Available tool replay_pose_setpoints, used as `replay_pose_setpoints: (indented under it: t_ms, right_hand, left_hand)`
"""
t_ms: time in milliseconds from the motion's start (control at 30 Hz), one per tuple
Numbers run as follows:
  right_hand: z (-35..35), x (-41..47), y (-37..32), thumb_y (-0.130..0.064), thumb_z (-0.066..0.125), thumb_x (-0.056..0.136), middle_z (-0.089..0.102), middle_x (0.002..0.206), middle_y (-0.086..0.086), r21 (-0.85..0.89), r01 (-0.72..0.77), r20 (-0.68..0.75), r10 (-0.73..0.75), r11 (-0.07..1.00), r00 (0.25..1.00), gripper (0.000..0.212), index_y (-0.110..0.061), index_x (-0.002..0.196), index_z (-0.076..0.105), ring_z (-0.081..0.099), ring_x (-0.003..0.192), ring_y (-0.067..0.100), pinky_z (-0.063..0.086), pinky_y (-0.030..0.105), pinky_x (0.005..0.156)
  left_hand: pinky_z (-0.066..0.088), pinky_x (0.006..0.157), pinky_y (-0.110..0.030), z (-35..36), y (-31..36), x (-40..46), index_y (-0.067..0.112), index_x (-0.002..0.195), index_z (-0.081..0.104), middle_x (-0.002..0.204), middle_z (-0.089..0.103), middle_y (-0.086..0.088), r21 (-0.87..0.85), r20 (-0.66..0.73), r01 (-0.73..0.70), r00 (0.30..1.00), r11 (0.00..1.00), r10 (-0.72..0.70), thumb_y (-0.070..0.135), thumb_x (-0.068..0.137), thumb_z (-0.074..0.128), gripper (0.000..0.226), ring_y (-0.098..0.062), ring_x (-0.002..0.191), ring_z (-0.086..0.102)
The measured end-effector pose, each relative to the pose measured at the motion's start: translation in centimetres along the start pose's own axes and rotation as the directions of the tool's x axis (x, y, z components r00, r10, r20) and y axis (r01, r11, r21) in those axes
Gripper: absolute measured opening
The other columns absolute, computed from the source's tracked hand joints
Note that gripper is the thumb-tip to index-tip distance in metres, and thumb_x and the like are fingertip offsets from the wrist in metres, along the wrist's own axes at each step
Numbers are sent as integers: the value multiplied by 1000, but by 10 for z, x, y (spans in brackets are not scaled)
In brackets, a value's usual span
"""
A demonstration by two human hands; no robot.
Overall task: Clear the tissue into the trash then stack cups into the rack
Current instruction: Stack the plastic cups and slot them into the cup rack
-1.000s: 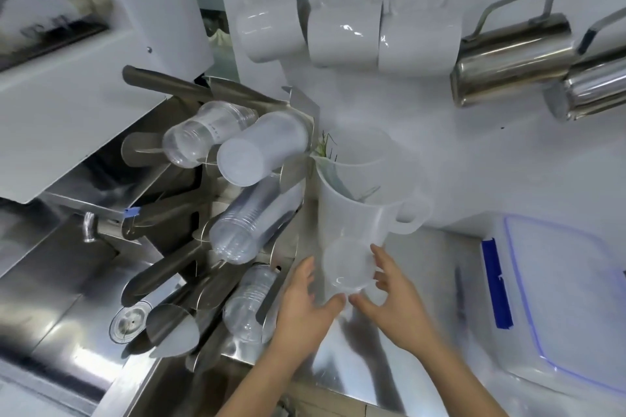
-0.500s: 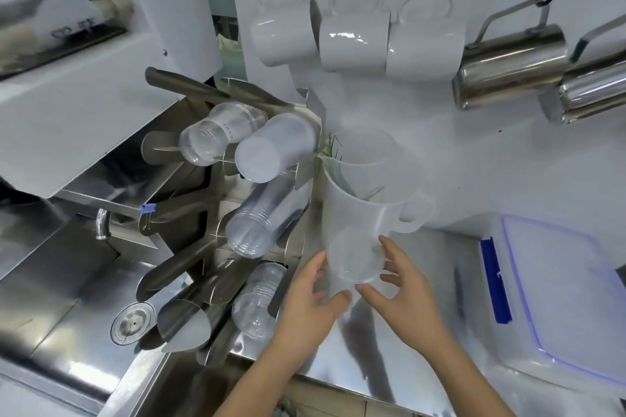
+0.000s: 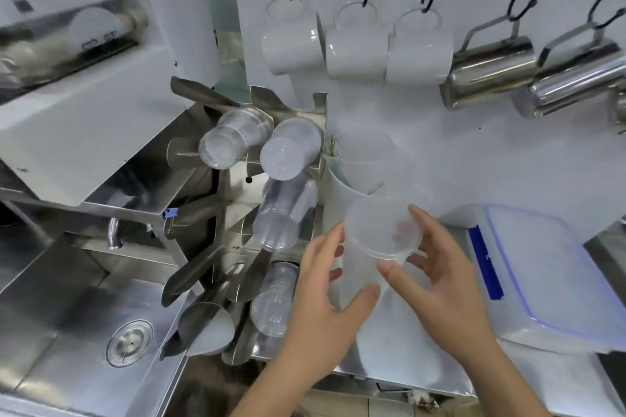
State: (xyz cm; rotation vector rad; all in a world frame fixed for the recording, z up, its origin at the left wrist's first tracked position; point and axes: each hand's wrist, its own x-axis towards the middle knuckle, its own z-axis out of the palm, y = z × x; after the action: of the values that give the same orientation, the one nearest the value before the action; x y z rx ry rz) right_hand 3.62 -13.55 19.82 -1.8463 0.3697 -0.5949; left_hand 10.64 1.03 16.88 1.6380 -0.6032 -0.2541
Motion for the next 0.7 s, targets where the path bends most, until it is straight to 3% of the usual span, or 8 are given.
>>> replay_pose_setpoints:
  t_ms: [167, 433, 567, 700]
  right_hand:
    - [19, -13, -30, -38, 76, 67, 62, 124, -13, 28, 24, -54, -22, 999, 998, 74, -39, 135, 47, 60, 114, 2, 52, 19, 90]
    - [58, -12, -59, -44, 80, 68, 67, 116, -15, 12, 44, -54, -43, 999, 998, 76, -35, 137, 49, 64, 107, 4, 51, 14, 87]
    - [72, -10, -72, -45, 78, 71, 72, 107, -12, 71, 43, -49, -40, 997, 998, 64, -41, 130, 52, 68, 99, 10, 54, 18, 83]
    - [86, -7, -77, -34, 73, 81, 73, 110, -10, 112, 59, 35, -63, 992, 997, 47, -44, 123, 56, 68, 103, 15, 56, 34, 90]
  left_hand:
    - [45, 109, -37, -27, 11, -10, 44, 151, 32, 142, 41, 11, 29, 15, -88, 996, 996, 88, 13, 88, 71, 81, -12, 134, 48]
    - [48, 105, -22, -71, 14, -21, 53, 151, 19, 148, 35, 21, 10, 40, -126, 991, 992, 126, 13, 84, 78, 98, -3, 131, 50]
    - [47, 109, -36, -85, 16, -21, 61, 148, 14, 151, 30, 29, 18, 15, -145, 989, 989, 145, 22, 79, 82, 105, -7, 139, 45]
    - [46, 110, -41, -103, 16, -18, 56, 150, 19, 153, 37, 25, -15, -1, -131, 991, 991, 131, 19, 78, 81, 102, -9, 141, 44]
